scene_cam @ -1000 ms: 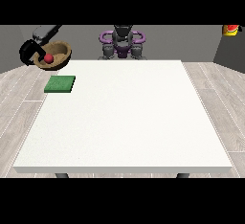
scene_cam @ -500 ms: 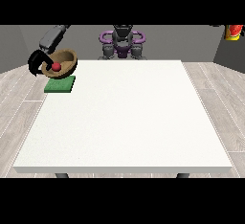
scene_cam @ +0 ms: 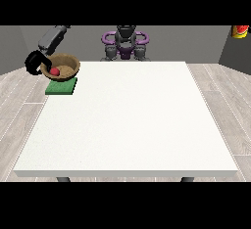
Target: Pick the cup and pour the ball into the bowl, then pick the bowl and place it on the pad
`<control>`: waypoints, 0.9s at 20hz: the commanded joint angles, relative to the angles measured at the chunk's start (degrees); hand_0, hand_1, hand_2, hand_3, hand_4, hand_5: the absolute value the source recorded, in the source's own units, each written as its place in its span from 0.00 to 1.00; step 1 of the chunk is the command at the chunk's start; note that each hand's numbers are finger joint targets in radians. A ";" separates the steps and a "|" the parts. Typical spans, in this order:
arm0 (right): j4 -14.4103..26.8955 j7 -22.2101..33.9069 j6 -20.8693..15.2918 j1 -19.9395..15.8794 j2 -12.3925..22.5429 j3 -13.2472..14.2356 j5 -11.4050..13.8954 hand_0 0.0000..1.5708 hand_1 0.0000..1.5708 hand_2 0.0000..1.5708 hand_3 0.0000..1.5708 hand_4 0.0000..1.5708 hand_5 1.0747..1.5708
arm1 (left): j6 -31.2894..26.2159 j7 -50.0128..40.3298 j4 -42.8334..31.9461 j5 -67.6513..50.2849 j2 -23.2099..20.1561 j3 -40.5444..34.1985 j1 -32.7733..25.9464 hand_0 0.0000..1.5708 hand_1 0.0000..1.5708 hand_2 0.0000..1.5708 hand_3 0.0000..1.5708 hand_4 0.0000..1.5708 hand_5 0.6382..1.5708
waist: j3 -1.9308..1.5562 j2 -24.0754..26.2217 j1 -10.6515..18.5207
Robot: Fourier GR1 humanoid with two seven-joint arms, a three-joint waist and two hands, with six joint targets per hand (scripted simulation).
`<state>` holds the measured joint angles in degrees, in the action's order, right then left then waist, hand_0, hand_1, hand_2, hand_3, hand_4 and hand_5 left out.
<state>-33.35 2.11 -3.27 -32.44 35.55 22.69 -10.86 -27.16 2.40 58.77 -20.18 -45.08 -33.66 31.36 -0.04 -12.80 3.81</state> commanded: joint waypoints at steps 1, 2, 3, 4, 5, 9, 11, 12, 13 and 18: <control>0.18 0.14 -0.62 -0.66 3.11 0.86 0.15 1.00 1.00 1.00 0.62 0.00 0.97 | -1.04 0.29 -2.72 -1.29 -2.22 -1.34 0.20 0.00 0.00 0.00 0.00 0.76 0.99 | 0.03 -0.44 -0.91; 2.47 -1.66 -3.79 0.37 1.37 1.45 0.51 0.99 0.99 0.96 0.59 0.00 0.97 | -1.37 -0.83 1.25 -1.37 0.00 0.52 -1.74 0.00 0.00 0.00 0.00 0.76 0.99 | 0.00 0.97 1.60; 1.39 -0.41 -1.36 -0.90 3.50 2.06 -0.58 0.98 0.98 0.92 0.56 0.00 0.96 | -2.67 1.87 -1.70 -1.59 -1.00 -0.71 -1.77 0.00 0.00 0.00 0.00 0.76 0.99 | 0.03 -0.45 0.52; -2.10 3.12 -6.35 -2.78 -0.86 -1.11 1.34 0.96 0.96 0.90 0.52 0.00 0.96 | -0.88 1.99 -5.09 0.48 -2.26 -0.11 -0.07 0.00 0.00 0.00 0.00 0.76 0.99 | 0.08 1.20 -1.44; -0.61 2.29 -3.67 -1.75 0.87 0.23 0.20 0.95 0.95 0.89 0.51 0.00 0.95 | -2.11 1.04 -4.66 -0.37 -3.36 -0.34 -0.55 0.00 0.00 0.00 0.00 0.76 0.99 | 0.05 1.08 -1.49; 0.07 -4.90 -4.56 -1.58 -2.53 2.24 -1.67 0.93 0.93 0.89 0.48 0.00 0.92 | -1.92 4.71 -4.50 -0.40 -4.32 -1.72 -1.15 0.00 0.00 0.00 0.00 0.76 0.99 | 0.01 -3.02 0.01; -0.30 -3.61 -3.47 -3.26 -1.98 2.29 -2.35 0.92 0.92 0.88 0.43 0.00 0.93 | -3.19 6.73 -7.47 -0.83 -6.05 -2.73 -0.20 0.00 0.00 0.00 0.00 0.76 0.99 | 0.04 -5.23 -0.57; -0.47 -4.35 -6.55 -4.16 -3.62 1.75 -1.56 0.91 0.91 0.88 0.43 0.00 0.93 | -2.53 5.75 -7.20 -1.28 -5.52 -2.29 0.60 0.00 0.00 0.00 0.00 0.76 0.99 | 0.03 -4.72 -0.10; 1.08 -5.49 -5.38 -5.66 0.77 2.78 -1.18 0.88 0.88 0.85 0.46 0.00 0.93 | -2.14 5.42 -3.65 -1.51 -4.16 -1.41 0.40 0.00 0.00 0.00 0.00 0.76 0.99 | -0.01 -6.60 1.72; 3.03 -2.49 -1.45 -5.26 2.30 -0.65 1.37 0.12 0.12 0.26 0.50 0.00 0.76 | -2.17 4.33 -2.73 -1.72 -4.12 -0.60 -0.49 0.00 0.00 0.00 0.00 0.76 1.00 | 0.01 -4.57 2.44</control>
<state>-31.31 -1.78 -7.29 -36.97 36.72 23.88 -10.77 -28.93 6.59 55.44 -21.77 -49.33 -34.83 31.36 0.03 -17.66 5.27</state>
